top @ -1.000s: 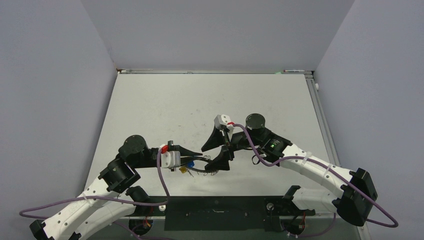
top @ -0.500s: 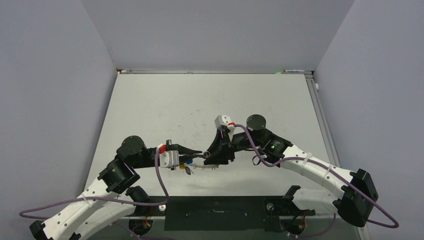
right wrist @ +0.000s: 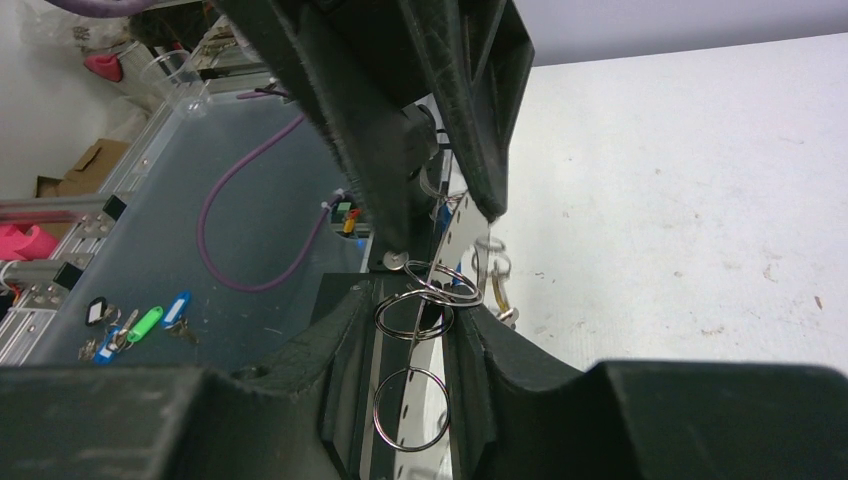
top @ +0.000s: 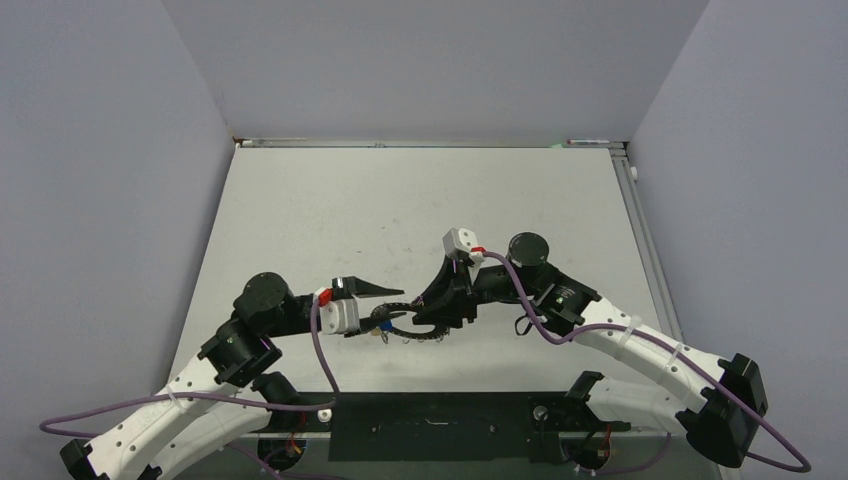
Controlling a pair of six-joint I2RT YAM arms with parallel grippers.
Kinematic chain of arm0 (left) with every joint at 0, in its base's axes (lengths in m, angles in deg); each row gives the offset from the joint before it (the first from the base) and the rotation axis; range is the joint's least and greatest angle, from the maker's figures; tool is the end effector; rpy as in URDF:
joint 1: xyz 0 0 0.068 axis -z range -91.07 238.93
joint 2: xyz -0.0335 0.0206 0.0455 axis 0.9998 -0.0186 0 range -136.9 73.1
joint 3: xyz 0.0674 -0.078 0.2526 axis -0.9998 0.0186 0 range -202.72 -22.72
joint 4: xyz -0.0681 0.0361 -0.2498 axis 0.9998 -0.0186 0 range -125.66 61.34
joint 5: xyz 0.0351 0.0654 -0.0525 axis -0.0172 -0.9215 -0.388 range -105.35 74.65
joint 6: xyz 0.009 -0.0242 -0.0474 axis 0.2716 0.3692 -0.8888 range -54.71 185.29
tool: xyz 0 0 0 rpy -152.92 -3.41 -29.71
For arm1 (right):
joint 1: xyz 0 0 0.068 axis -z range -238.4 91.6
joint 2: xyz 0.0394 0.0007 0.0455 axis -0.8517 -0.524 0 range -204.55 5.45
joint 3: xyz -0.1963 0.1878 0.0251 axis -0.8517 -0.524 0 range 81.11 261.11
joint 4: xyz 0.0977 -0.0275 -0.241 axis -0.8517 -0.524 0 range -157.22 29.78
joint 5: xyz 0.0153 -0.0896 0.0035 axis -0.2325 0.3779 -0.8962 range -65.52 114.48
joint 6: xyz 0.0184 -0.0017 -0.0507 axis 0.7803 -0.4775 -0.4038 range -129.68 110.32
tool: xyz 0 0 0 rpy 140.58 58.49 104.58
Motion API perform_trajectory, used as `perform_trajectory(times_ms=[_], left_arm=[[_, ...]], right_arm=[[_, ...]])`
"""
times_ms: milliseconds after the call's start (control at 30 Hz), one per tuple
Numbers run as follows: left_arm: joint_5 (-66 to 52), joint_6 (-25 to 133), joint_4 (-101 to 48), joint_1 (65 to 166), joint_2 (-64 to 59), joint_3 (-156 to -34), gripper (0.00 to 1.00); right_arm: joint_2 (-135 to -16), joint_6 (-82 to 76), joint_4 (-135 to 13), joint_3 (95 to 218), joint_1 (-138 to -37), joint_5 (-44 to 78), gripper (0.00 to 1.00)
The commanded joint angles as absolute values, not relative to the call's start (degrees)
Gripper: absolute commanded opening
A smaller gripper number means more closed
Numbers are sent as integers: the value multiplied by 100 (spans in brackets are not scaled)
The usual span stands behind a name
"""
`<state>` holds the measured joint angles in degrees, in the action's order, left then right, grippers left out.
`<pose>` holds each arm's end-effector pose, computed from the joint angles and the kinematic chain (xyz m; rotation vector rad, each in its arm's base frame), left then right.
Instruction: Put the keys on the keyring
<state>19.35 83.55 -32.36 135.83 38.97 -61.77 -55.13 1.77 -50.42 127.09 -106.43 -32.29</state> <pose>0.0833 -0.1188 0.3445 1.2450 1.0347 -0.8564 0.1355 0.1953 0.3320 -1.3220 1.3352 1.5571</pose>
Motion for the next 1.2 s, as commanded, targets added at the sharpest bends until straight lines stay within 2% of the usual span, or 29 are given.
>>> perform_trajectory(times_ms=[0,67,167,233,333,400,1167], left_arm=[[2054,8253,-3272,13576,3901,-6240,48],[2151,8256,-3446,13576,3881,-6358,56],[2298,8241,-3743,13572,3787,-6567,57],[2353,8190,-3863,13578,3673,-6679,52],[2363,8065,-3866,13582,3476,-6790,38],[2333,7971,-3781,13592,3364,-6807,34],[1810,8021,-3188,13928,2936,-6737,20]], right_arm=[[-5326,153,-4782,12669,-10606,-3008,5],[-5320,157,-4799,12649,-10604,-2935,5],[-5256,161,-4791,12625,-10606,-2858,5],[-5225,165,-4794,12620,-10604,-2843,5],[-5234,157,-4819,12630,-10605,-2843,5],[-5261,157,-4846,12642,-10613,-2867,5],[-5291,34,-5020,12704,-10795,-2900,5]])
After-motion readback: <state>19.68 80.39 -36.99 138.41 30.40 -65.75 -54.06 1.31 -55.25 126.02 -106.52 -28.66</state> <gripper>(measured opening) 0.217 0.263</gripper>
